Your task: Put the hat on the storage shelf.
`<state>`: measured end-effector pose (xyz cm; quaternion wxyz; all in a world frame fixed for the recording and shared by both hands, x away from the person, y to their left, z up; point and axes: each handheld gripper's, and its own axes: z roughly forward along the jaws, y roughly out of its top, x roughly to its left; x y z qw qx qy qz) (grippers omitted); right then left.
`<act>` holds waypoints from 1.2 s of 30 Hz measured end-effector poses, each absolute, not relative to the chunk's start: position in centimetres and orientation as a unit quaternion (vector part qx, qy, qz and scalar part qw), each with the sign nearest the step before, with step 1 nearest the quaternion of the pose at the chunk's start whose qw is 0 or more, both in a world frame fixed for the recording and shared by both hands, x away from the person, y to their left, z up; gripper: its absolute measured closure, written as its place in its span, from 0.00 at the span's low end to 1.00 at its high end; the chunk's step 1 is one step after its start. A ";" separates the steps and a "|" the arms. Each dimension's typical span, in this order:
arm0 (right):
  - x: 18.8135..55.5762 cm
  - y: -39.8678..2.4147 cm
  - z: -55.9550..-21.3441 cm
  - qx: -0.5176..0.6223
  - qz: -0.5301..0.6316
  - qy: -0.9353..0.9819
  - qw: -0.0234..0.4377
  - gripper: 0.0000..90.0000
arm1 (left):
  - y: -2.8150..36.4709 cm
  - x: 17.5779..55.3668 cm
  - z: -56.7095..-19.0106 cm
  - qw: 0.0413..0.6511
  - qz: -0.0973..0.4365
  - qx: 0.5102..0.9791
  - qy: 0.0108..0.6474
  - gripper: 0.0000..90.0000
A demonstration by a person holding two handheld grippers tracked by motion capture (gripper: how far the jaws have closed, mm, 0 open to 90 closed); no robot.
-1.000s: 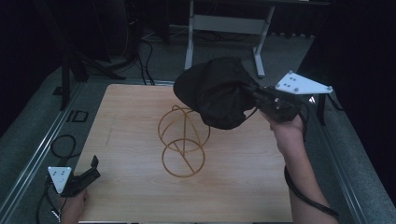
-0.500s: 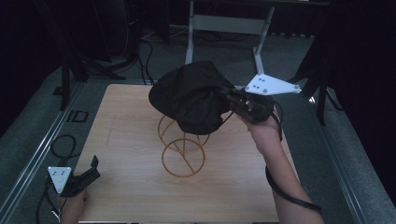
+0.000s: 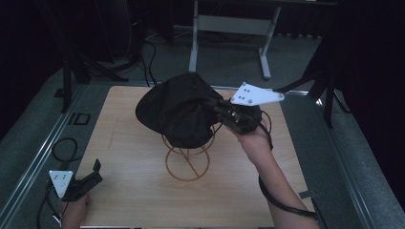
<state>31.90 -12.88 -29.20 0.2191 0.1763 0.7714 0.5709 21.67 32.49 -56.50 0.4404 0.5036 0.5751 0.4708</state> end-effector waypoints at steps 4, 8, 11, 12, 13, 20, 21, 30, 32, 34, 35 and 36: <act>32.1 -12.6 -30.4 0.183 0.563 0.777 0.213 0.97 | 32.5 21.7 -56.5 0.442 0.471 0.502 0.575 0.01; 32.2 -12.6 -31.5 0.188 0.554 0.784 0.206 0.97 | 32.5 21.7 -56.5 0.441 0.471 0.503 0.575 0.01; 32.4 -12.8 -32.4 0.193 0.547 0.790 0.202 0.97 | 32.5 21.7 -56.5 0.441 0.472 0.503 0.575 0.01; 32.4 -12.8 -32.7 0.195 0.544 0.790 0.203 0.97 | 32.5 21.7 -56.5 0.441 0.472 0.503 0.575 0.01; 32.5 -13.0 -33.0 0.198 0.544 0.791 0.198 0.97 | 32.5 21.7 -56.5 0.441 0.472 0.503 0.574 0.01; 32.7 -13.2 -34.7 0.204 0.531 0.801 0.189 0.97 | 32.5 21.7 -56.5 0.441 0.471 0.503 0.575 0.01; 32.8 -13.1 -34.9 0.205 0.528 0.803 0.185 0.97 | 32.5 21.7 -56.5 0.441 0.471 0.503 0.575 0.01; 33.1 -12.7 -36.0 0.208 0.537 0.801 0.163 0.86 | 32.5 21.7 -56.5 0.441 0.471 0.504 0.574 0.01; 33.1 -12.9 -36.2 0.213 0.541 0.798 0.160 0.81 | 32.5 21.7 -56.5 0.441 0.471 0.504 0.574 0.01; 33.2 -13.0 -36.5 0.217 0.541 0.798 0.156 0.78 | 32.5 21.7 -56.5 0.440 0.471 0.504 0.574 0.01; 33.2 -13.0 -36.6 0.219 0.537 0.799 0.158 0.77 | 32.5 21.7 -56.5 0.441 0.471 0.504 0.574 0.01; 33.2 -13.0 -36.7 0.219 0.538 0.799 0.157 0.76 | 32.5 21.7 -56.5 0.440 0.471 0.504 0.574 0.01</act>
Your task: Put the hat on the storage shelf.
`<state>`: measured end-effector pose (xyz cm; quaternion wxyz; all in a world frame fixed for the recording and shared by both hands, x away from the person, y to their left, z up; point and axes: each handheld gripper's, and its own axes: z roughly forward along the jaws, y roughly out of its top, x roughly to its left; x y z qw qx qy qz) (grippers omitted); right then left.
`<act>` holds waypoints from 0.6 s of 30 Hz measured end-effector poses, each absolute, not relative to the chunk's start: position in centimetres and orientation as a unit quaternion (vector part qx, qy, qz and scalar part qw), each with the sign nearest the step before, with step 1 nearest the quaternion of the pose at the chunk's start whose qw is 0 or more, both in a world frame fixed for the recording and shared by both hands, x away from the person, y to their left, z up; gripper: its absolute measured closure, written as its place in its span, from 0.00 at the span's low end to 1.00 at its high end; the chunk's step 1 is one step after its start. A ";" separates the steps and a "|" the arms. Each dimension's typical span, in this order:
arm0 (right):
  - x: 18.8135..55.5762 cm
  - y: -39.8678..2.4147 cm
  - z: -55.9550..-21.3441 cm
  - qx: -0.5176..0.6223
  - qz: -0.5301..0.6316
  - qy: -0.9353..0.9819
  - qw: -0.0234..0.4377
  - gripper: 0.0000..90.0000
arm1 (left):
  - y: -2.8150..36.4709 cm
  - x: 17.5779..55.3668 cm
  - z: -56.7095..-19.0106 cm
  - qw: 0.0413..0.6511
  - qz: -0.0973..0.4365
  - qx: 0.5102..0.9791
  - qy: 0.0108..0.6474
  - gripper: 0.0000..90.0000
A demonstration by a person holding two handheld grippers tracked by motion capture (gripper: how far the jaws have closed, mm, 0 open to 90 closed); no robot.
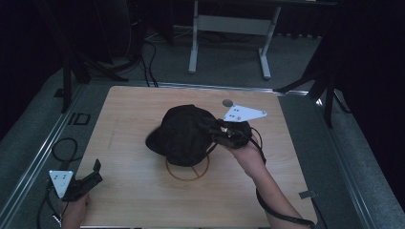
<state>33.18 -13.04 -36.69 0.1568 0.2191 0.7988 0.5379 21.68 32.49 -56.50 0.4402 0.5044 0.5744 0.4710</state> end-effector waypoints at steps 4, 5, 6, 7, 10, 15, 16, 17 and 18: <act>33.3 -13.3 -36.7 0.221 0.539 0.797 0.157 0.75 | 32.5 21.7 -56.5 0.440 0.472 0.505 0.574 0.01; 33.3 -13.3 -36.8 0.222 0.538 0.798 0.156 0.75 | 32.5 21.7 -56.5 0.440 0.472 0.504 0.574 0.01; 33.3 -13.3 -36.8 0.222 0.537 0.799 0.155 0.74 | 32.5 21.7 -56.5 0.440 0.472 0.505 0.574 0.01; 33.3 -13.3 -36.8 0.223 0.537 0.799 0.155 0.74 | 32.5 21.7 -56.5 0.440 0.472 0.505 0.574 0.01; 33.3 -13.3 -36.8 0.222 0.535 0.799 0.158 0.74 | 32.5 21.7 -56.5 0.440 0.472 0.505 0.574 0.01; 33.3 -13.4 -36.4 0.224 0.540 0.796 0.157 0.71 | 32.5 21.7 -56.5 0.440 0.472 0.504 0.574 0.01; 33.2 -13.4 -36.2 0.222 0.539 0.796 0.160 0.71 | 32.5 21.7 -56.5 0.440 0.471 0.505 0.574 0.01; 33.2 -13.4 -36.2 0.221 0.538 0.797 0.162 0.71 | 32.5 21.7 -56.5 0.440 0.472 0.505 0.574 0.01; 33.2 -13.4 -36.1 0.221 0.537 0.797 0.163 0.70 | 32.5 21.7 -56.5 0.440 0.472 0.504 0.574 0.01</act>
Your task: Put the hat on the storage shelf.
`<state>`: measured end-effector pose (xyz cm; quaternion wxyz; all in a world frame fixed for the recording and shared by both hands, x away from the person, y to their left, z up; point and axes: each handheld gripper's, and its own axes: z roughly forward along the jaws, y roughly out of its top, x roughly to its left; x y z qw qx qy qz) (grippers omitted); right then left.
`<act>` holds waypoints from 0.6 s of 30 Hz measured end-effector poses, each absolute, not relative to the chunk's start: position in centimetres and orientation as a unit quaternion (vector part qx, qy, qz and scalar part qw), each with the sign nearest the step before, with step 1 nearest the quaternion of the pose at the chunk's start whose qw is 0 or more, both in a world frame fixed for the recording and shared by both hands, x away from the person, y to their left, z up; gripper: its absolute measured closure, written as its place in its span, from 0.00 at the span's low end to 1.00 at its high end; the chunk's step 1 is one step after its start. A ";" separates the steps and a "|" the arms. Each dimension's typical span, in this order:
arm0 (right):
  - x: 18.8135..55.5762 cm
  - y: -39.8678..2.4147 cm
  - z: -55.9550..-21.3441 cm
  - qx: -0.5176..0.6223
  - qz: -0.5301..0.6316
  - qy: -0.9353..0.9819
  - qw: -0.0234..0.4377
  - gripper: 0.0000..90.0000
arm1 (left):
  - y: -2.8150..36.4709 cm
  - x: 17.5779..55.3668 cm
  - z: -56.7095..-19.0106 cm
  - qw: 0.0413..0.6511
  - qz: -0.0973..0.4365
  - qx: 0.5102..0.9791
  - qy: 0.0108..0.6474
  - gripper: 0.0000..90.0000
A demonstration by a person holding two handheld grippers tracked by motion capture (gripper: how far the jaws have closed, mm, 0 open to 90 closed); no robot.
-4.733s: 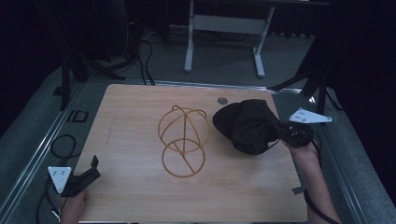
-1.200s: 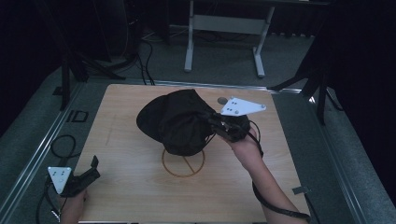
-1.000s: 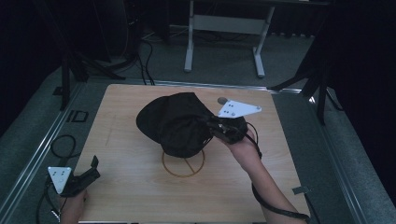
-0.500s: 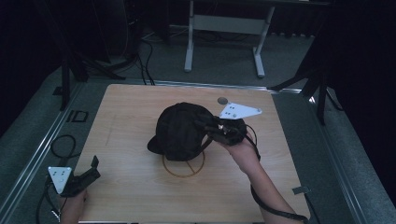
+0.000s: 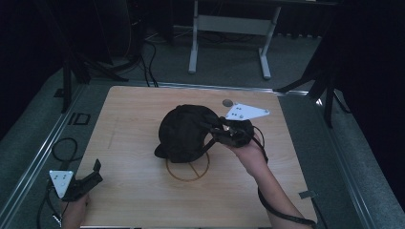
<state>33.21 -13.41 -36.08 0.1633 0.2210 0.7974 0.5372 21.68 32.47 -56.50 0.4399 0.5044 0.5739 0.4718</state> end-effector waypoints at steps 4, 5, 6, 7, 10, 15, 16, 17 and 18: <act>33.2 -13.7 -35.8 0.224 0.540 0.795 0.164 0.70 | 32.5 21.7 -56.5 0.440 0.472 0.505 0.574 0.01; 33.2 -13.8 -35.7 0.224 0.540 0.794 0.165 0.69 | 32.5 21.7 -56.5 0.440 0.472 0.505 0.573 0.01; 33.1 -13.9 -35.7 0.224 0.540 0.794 0.168 0.69 | 32.5 21.7 -56.5 0.440 0.472 0.505 0.573 0.01; 33.1 -14.0 -35.6 0.224 0.540 0.793 0.169 0.69 | 32.5 21.7 -56.5 0.439 0.472 0.505 0.574 0.01; 33.1 -14.5 -35.5 0.227 0.540 0.791 0.175 0.68 | 32.5 21.7 -56.5 0.439 0.472 0.505 0.574 0.01; 33.2 -15.8 -35.3 0.238 0.542 0.785 0.181 0.66 | 32.5 21.7 -56.5 0.439 0.472 0.505 0.574 0.01; 33.2 -16.1 -35.3 0.239 0.541 0.785 0.184 0.64 | 32.5 21.7 -56.5 0.439 0.472 0.505 0.574 0.01; 33.2 -16.3 -35.3 0.241 0.540 0.785 0.186 0.62 | 32.5 21.7 -56.5 0.439 0.472 0.505 0.574 0.01; 33.2 -16.5 -35.3 0.243 0.537 0.785 0.189 0.60 | 32.5 21.7 -56.5 0.439 0.473 0.504 0.574 0.01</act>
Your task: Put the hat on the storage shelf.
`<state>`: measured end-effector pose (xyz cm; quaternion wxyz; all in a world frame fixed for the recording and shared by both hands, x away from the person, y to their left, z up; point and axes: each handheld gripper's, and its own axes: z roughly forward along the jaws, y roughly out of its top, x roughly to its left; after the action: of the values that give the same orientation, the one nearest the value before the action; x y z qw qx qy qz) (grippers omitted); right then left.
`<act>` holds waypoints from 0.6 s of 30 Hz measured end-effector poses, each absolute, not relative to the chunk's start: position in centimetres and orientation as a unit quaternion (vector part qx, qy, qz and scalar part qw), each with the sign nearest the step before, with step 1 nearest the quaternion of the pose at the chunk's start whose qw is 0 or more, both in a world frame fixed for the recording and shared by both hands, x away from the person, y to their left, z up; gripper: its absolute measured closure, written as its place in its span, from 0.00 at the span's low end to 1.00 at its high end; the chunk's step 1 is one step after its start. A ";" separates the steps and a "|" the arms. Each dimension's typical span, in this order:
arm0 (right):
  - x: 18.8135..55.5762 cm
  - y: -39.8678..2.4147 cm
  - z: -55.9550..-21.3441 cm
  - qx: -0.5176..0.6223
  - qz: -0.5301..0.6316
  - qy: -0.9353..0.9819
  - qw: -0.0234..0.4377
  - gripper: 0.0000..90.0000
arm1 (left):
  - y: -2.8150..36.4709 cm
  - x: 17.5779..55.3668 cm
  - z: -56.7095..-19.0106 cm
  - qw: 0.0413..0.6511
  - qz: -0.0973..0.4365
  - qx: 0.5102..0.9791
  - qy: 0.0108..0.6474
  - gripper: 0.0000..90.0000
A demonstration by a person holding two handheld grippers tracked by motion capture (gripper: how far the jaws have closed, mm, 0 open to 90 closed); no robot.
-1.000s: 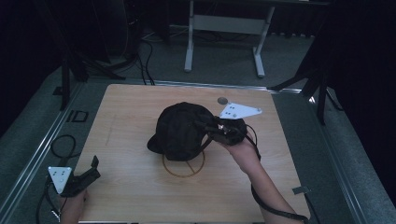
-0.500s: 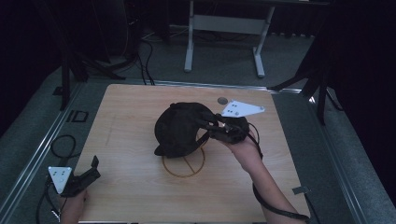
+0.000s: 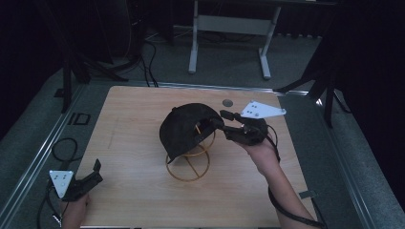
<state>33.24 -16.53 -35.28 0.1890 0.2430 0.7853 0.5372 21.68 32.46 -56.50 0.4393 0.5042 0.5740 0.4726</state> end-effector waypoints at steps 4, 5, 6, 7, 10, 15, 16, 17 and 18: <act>33.4 -17.8 -35.6 0.254 0.531 0.783 0.198 0.54 | 32.4 21.7 -56.5 0.439 0.473 0.505 0.574 0.01; 33.4 -18.1 -35.8 0.257 0.530 0.783 0.201 0.52 | 32.4 21.7 -56.5 0.439 0.473 0.505 0.574 0.01; 33.5 -18.5 -35.9 0.261 0.529 0.782 0.201 0.50 | 32.4 21.7 -56.5 0.439 0.473 0.505 0.574 0.01; 33.5 -18.8 -36.0 0.262 0.527 0.783 0.203 0.48 | 32.4 21.7 -56.5 0.439 0.473 0.504 0.574 0.01; 33.6 -19.8 -36.5 0.267 0.520 0.782 0.214 0.43 | 32.4 21.7 -56.5 0.439 0.473 0.505 0.574 0.01; 33.7 -21.7 -37.6 0.282 0.510 0.784 0.214 0.35 | 32.4 21.7 -56.5 0.438 0.474 0.505 0.573 0.01; 33.8 -22.0 -37.8 0.286 0.508 0.784 0.213 0.33 | 32.4 21.7 -56.5 0.438 0.474 0.505 0.573 0.01; 33.8 -22.4 -38.1 0.291 0.508 0.783 0.210 0.31 | 32.4 21.7 -56.5 0.438 0.474 0.505 0.573 0.01; 33.9 -22.9 -38.5 0.297 0.509 0.781 0.209 0.28 | 32.4 21.7 -56.5 0.439 0.474 0.504 0.573 0.01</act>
<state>33.86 -22.88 -38.51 0.2085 0.2966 0.7809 0.5087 21.67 32.42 -56.50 0.4385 0.5045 0.5733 0.4738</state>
